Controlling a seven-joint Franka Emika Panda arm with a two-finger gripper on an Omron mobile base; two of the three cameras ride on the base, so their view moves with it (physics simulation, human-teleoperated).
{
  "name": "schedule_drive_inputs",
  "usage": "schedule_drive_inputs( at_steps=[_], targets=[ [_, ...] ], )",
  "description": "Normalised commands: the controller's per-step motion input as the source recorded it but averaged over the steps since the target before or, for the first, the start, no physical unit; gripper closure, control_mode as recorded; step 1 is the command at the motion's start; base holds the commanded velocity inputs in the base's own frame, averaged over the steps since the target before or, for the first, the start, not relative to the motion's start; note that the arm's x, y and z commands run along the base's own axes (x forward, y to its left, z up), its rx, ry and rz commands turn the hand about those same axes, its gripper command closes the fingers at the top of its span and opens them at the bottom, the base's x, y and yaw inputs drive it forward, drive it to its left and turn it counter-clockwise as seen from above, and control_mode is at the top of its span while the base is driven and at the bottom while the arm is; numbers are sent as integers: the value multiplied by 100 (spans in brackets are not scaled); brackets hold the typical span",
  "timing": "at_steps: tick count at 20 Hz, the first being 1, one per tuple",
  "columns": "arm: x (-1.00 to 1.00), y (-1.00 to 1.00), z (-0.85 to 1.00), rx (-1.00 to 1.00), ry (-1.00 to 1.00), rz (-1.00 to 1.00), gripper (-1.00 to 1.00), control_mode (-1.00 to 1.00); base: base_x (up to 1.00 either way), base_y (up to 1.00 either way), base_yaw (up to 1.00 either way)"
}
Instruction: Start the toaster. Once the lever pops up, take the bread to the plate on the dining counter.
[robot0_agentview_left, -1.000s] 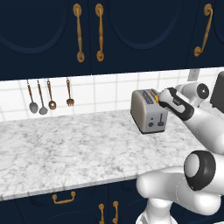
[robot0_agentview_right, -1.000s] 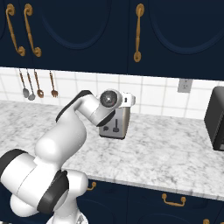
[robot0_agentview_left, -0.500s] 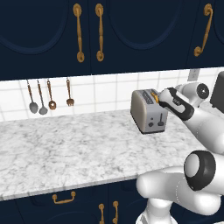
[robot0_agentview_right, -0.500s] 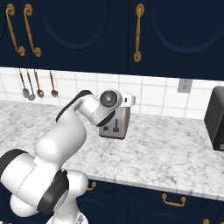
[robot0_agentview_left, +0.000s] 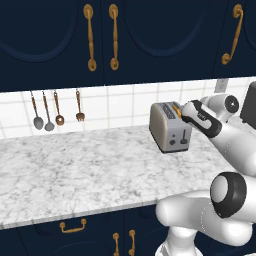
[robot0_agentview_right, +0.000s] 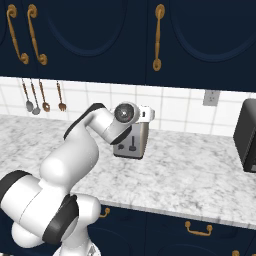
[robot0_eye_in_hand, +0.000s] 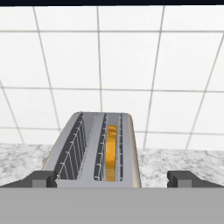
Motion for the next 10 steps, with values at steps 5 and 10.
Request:
schedule_drive_inputs(
  at_steps=[5, 10],
  targets=[
    [0, 0, 0, 0, 0, 0, -100, -100, 0, 0, 0],
    [0, 0, 0, 0, 0, 0, -100, -100, 0, 0, 0]
  ],
)
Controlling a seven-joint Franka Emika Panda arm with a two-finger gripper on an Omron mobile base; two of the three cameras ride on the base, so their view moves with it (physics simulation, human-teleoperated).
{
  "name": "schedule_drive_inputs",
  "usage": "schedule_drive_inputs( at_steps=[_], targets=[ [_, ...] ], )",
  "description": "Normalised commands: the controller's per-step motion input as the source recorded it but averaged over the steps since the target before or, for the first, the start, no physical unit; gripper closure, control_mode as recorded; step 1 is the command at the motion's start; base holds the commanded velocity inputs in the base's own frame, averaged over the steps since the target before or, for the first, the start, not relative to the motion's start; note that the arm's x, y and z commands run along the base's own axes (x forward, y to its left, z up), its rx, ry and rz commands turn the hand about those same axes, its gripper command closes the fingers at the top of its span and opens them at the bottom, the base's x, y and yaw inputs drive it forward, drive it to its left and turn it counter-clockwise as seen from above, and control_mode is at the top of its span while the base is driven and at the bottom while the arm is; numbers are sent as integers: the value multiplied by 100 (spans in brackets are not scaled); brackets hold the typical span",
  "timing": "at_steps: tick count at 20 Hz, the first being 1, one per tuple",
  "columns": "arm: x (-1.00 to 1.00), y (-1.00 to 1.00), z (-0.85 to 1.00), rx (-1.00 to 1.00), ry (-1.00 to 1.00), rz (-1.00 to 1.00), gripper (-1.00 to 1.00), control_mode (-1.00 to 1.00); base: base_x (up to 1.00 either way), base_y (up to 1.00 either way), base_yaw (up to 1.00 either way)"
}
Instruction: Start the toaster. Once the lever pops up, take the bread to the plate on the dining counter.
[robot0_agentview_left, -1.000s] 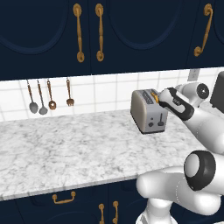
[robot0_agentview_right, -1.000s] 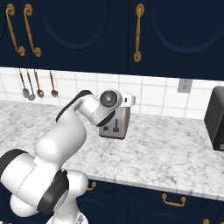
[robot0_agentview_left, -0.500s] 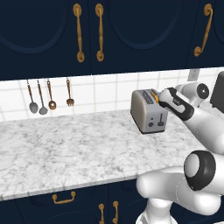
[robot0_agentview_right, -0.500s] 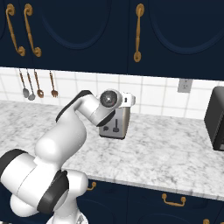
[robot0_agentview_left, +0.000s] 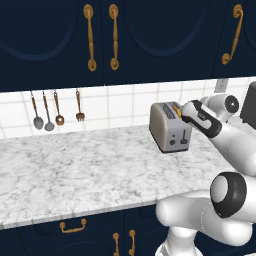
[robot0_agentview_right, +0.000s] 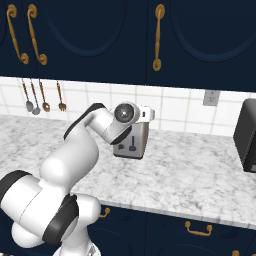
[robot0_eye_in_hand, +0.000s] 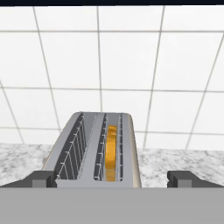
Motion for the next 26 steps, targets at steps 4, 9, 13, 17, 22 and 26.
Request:
schedule_drive_inputs(
  at_steps=[4, 9, 13, 17, 22, 26],
  targets=[
    [0, 0, 0, 0, 0, 0, -100, -100, 0, 0, 0],
    [0, 0, 0, 0, 0, 0, -100, -100, 0, 0, 0],
    [0, 0, 0, 0, 0, 0, -100, -100, 0, 0, 0],
    [0, 0, 0, 0, 0, 0, -100, -100, 0, 0, 0],
    [0, 0, 0, 0, 0, 0, -100, -100, 0, 0, 0],
    [0, 0, 0, 0, 0, 0, -100, -100, 0, 0, 0]
  ],
)
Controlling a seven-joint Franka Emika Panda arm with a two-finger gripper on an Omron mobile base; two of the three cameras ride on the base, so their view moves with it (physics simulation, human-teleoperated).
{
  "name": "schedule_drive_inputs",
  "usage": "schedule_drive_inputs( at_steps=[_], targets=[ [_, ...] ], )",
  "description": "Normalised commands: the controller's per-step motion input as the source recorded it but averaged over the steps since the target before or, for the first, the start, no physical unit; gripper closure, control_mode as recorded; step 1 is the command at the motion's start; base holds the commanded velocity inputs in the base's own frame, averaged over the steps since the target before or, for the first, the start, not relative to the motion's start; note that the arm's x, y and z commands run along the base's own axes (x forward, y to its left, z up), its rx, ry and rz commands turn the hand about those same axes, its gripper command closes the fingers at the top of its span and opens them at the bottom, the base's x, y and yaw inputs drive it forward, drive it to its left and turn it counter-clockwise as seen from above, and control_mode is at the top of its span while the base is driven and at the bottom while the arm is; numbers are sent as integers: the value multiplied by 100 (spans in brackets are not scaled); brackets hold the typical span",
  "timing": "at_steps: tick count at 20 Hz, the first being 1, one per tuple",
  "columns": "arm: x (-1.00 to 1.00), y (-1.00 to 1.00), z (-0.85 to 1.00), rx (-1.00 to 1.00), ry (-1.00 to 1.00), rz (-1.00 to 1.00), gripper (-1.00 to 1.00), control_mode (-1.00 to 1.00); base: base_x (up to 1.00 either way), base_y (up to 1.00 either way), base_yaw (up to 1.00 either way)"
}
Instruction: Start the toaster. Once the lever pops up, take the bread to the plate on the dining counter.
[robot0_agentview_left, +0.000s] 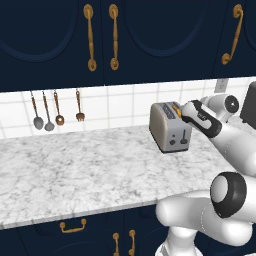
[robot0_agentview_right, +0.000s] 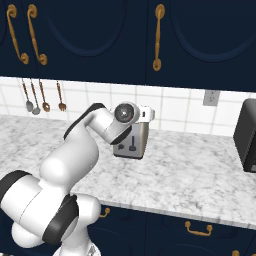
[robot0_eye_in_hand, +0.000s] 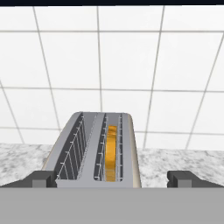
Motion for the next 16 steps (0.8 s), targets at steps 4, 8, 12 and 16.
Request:
schedule_drive_inputs(
  at_steps=[4, 8, 12, 16],
  targets=[
    [0, 0, 0, 0, 0, 0, -100, -100, 0, 0, 0],
    [0, 0, 0, 0, 0, 0, -100, -100, 0, 0, 0],
    [0, 0, 0, 0, 0, 0, -100, -100, 0, 0, 0],
    [0, 0, 0, 0, 0, 0, -100, -100, 0, 0, 0]
  ],
)
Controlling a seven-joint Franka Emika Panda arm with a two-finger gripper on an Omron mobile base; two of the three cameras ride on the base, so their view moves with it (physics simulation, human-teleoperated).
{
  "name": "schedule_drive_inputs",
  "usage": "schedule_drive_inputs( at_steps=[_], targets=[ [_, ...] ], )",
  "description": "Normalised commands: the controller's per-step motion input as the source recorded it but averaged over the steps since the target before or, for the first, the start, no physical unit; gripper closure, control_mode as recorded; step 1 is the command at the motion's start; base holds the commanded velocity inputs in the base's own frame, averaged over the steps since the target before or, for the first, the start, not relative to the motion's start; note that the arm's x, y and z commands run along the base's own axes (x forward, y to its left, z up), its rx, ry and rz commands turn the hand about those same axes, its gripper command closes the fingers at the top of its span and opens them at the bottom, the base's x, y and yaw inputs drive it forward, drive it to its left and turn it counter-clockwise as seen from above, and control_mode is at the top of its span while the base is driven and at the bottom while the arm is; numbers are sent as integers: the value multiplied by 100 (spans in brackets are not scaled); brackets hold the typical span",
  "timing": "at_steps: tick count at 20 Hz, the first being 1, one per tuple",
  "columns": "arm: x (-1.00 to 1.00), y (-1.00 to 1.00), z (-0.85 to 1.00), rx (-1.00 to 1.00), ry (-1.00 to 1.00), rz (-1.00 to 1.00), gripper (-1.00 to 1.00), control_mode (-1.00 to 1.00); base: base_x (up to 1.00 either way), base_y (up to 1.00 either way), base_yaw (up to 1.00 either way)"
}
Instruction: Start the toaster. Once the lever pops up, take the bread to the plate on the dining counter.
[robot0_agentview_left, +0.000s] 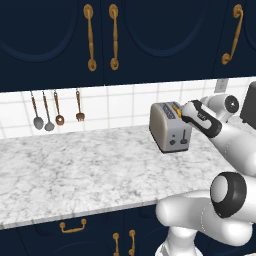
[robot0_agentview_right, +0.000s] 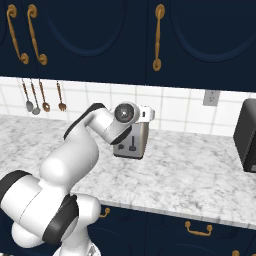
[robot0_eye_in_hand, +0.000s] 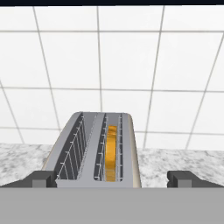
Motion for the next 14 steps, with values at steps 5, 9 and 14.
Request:
schedule_drive_inputs(
  at_steps=[5, 9, 14],
  targets=[
    [0, 0, 0, 0, 0, 0, -100, -100, 0, 0, 0],
    [0, 0, 0, 0, 0, 0, -100, -100, 0, 0, 0],
    [0, 0, 0, 0, 0, 0, -100, -100, 0, 0, 0]
  ],
)
